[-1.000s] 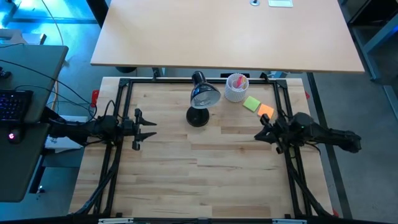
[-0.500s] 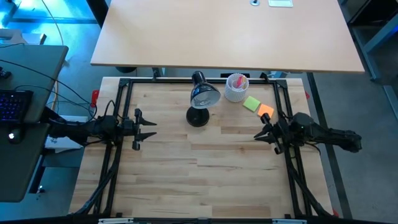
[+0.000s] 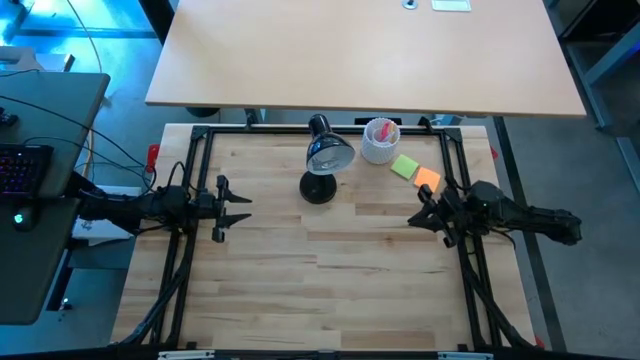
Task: Screw lightbulb
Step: Remove the lightbulb from the desk lamp
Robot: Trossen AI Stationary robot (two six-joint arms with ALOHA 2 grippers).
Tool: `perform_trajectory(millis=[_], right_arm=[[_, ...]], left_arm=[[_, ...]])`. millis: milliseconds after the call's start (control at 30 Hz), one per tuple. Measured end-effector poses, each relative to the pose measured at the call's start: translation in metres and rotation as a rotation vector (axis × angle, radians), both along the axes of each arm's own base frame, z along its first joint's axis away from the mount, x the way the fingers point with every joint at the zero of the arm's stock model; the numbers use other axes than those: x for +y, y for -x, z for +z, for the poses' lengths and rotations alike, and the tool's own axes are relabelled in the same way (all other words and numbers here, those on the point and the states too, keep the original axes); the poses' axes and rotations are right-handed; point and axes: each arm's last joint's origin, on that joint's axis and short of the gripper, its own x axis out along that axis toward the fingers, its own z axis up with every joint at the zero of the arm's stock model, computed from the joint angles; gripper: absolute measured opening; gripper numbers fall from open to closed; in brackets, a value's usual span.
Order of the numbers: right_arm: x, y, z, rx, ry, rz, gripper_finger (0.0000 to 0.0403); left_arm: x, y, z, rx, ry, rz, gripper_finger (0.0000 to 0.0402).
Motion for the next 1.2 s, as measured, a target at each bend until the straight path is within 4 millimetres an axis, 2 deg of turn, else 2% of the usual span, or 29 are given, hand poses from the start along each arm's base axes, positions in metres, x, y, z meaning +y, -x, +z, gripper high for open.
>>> perform_trajectory(millis=[267, 633, 733, 833, 933, 1000, 1067, 1200], right_arm=[[0.0, 0.0, 0.0, 0.022, -0.061, 0.005, 0.0032], [0.0, 0.0, 0.0, 0.019, -0.052, 0.004, 0.0032], [0.0, 0.0, -0.001, -0.001, 0.028, -0.004, 0.0032], [-0.004, -0.001, -0.001, -0.048, 0.209, -0.15, 0.0032], [-0.012, -0.001, -0.001, -0.023, 0.226, -0.434, 0.0032], [-0.016, -0.001, -0.004, 0.021, 0.228, -0.56, 0.0032], [-0.016, -0.001, -0.006, 0.042, 0.252, -0.559, 0.0032], [-0.013, -0.003, -0.009, 0.062, 0.315, -0.447, 0.0032]], left_arm=[[0.005, 0.0, 0.0, -0.001, 0.0, 0.057, 0.0172], [-0.004, 0.0, 0.0, 0.0, 0.0, -0.035, 0.0172], [-0.005, 0.0, 0.0, 0.0, 0.0, -0.051, 0.0172], [-0.006, 0.001, 0.0, 0.0, 0.0, -0.057, 0.0172], [-0.006, 0.001, 0.0, 0.0, 0.0, -0.058, 0.0172], [-0.006, 0.001, 0.0, 0.0, 0.0, -0.058, 0.0172], [-0.006, 0.001, 0.0, 0.0, 0.0, -0.058, 0.0172], [-0.006, 0.001, 0.0, -0.001, 0.0, -0.058, 0.0172]])
